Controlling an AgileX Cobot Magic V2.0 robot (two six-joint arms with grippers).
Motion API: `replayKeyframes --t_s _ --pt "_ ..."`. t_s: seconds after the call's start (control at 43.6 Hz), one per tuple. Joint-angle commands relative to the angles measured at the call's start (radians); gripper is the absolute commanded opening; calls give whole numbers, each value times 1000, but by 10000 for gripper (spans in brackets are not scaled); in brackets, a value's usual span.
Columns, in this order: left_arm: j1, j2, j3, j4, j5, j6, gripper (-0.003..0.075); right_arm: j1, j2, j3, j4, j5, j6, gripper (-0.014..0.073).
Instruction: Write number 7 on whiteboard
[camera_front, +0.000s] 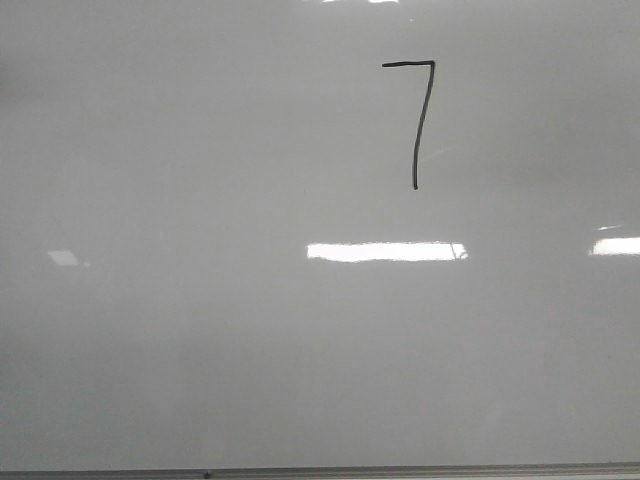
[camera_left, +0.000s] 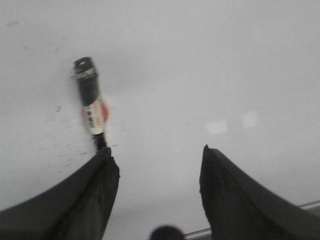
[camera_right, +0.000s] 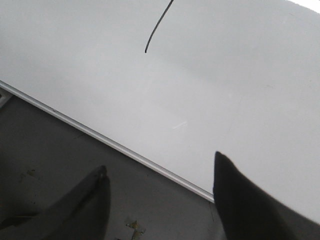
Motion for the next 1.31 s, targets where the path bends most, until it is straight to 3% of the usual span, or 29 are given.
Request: replayKeyframes --t_s 0.0,0.275,0.573,0.665,0.871,1.054,1.283 --pt "-108 -118 4 -16 -40 1 375 -5 -39 8 -10 -52 5 467" --pt "-340 -329 126 -28 -44 1 375 -5 -92 39 -10 -53 5 467" --pt "-392 -366 171 -32 -46 1 355 -5 -92 39 -10 -53 5 462" --pt "-392 -366 171 -32 -50 1 293 -5 -92 39 -10 -53 5 389" --pt "-392 -366 171 -32 -52 1 103 -5 -92 39 -10 -53 5 108" --pt "-392 -366 171 -32 -52 1 -17 -5 -92 39 -9 -52 5 -55" --pt "-392 -366 171 -32 -45 1 -20 -5 -92 39 -9 -52 4 -119"
